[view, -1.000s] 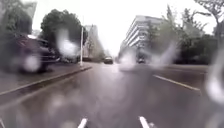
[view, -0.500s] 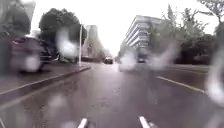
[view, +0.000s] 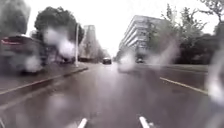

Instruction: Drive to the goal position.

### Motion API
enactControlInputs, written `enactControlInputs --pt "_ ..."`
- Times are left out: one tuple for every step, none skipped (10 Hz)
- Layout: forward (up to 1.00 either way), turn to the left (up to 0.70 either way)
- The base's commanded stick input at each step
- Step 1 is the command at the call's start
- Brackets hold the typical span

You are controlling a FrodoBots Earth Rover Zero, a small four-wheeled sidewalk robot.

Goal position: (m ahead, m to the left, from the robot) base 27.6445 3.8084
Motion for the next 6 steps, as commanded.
enactControlInputs --pt "0.7 0.0" --pt "0.7 0.0" --pt "0.7 0.0" --pt "0.7 0.0" --pt "0.7 0.0" --pt "0.7 0.0"
